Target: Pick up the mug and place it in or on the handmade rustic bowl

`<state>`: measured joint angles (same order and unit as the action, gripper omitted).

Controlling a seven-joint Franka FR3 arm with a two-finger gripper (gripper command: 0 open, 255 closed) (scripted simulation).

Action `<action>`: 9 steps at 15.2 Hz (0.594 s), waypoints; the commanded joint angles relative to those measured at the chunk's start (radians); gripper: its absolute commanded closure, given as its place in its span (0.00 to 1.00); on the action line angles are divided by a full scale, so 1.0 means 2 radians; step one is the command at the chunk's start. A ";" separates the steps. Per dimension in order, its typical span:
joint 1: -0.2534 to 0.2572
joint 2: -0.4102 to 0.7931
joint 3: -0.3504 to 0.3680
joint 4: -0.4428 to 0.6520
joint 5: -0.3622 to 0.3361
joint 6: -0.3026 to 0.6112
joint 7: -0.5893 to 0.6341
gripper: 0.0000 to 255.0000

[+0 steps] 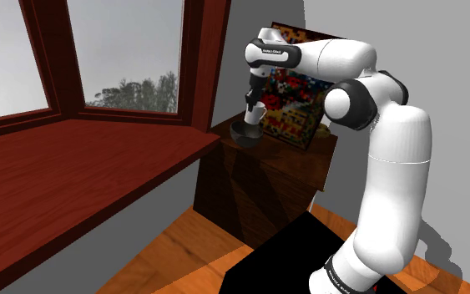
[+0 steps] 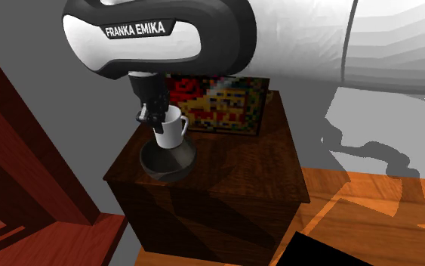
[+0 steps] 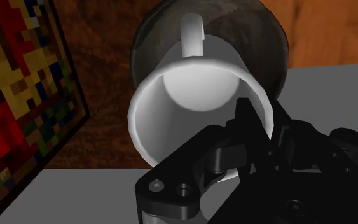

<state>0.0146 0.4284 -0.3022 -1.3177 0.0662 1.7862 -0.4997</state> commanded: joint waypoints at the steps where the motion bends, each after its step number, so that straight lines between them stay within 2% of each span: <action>1: 0.000 0.000 0.000 -0.015 0.000 0.015 -0.001 1.00; 7: 0.002 0.001 0.001 -0.052 0.001 0.053 0.000 1.00; 9: 0.002 0.001 0.001 -0.052 0.001 0.053 0.000 1.00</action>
<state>0.0185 0.4324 -0.3003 -1.4154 0.0680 1.8875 -0.5007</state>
